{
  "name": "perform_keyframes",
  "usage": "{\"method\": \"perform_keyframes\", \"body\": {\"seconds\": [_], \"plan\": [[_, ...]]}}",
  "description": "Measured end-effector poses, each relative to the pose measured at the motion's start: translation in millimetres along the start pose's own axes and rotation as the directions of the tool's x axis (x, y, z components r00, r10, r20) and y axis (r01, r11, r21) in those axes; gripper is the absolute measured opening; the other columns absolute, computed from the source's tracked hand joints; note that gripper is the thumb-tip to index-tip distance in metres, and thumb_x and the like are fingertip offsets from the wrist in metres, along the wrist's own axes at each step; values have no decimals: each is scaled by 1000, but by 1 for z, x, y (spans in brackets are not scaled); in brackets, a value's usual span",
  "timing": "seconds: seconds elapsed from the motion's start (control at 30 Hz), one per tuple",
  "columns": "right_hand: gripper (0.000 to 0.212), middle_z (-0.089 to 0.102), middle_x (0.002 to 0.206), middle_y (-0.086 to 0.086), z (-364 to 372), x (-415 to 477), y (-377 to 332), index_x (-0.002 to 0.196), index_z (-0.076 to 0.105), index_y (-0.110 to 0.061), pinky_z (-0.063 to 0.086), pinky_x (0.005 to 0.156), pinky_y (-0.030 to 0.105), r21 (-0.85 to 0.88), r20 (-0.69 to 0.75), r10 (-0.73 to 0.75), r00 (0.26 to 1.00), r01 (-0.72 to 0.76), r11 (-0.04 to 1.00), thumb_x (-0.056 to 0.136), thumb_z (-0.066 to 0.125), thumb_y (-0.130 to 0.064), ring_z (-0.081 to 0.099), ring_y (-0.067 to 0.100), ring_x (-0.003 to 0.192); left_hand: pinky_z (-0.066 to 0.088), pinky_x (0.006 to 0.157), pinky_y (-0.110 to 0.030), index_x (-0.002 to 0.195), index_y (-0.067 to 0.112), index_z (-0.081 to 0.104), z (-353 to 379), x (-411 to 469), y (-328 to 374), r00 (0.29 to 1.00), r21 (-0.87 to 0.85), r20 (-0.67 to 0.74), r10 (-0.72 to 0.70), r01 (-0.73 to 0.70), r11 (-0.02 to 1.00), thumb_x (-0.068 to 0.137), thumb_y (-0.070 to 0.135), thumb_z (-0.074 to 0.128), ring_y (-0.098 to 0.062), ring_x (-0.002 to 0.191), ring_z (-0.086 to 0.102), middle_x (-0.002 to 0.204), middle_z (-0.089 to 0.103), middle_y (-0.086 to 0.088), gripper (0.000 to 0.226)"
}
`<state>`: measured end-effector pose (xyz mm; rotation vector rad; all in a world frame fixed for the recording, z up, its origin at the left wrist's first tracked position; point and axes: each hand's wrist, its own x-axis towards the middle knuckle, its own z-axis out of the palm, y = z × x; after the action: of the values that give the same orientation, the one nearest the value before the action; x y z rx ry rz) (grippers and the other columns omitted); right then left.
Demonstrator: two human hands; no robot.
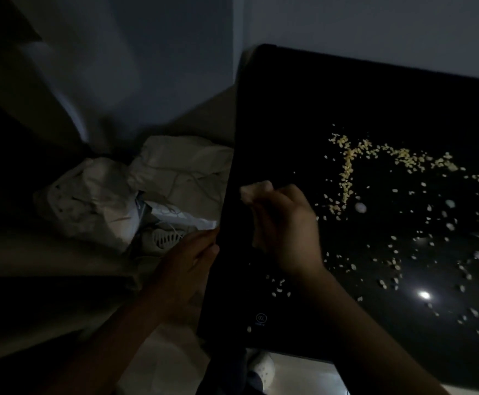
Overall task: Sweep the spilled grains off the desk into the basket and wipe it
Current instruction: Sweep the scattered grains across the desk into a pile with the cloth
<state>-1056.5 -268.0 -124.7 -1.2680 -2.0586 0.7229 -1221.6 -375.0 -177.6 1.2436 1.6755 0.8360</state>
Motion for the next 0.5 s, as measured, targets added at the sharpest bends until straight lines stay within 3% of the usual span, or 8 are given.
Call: {"method": "perform_keyframes", "body": {"seconds": [0.13,0.23,0.33,0.43,0.5], "plan": [[18,55,84,7,42,34,16,91,69,-10,46,56,28,-139,60,-68,996,76,987,89,61,-25,57,22,66,37,101,-13,123,23,59,-2,-9,2,999,19,-38,16,-16,1000,84,54,41,7,119,49,127,58,10,53],[19,57,88,13,25,39,43,92,70,-6,45,61,30,-219,13,7,1000,-4,976,89,57,-20,58,31,72,36,92,-3,111,18,66,-6,-14,3,989,76,-129,74,-64,995,84,43,51,19,108,48,115,60,13,40],[14,56,87,12,-9,28,52,90,71,-4,43,62,28,-143,-116,88,989,-105,984,89,60,-12,57,29,71,44,82,-6,99,4,73,-8,-13,1,965,107,-247,86,-61,992,81,23,66,13,96,56,106,68,-2,27],[10,54,89,4,-34,0,39,94,71,-9,39,63,14,-74,-106,72,992,-81,994,91,62,-13,52,13,73,44,78,-3,85,3,75,-9,-9,1,938,180,-321,129,-73,981,78,6,74,0,90,63,98,71,-6,8],[10,56,90,3,-45,-24,31,97,71,-11,44,66,22,-42,-108,62,992,-67,997,91,64,-14,54,12,75,46,77,-7,80,6,75,-10,-7,4,936,175,-326,134,-80,981,77,3,74,-12,90,65,96,70,-1,5]]}}
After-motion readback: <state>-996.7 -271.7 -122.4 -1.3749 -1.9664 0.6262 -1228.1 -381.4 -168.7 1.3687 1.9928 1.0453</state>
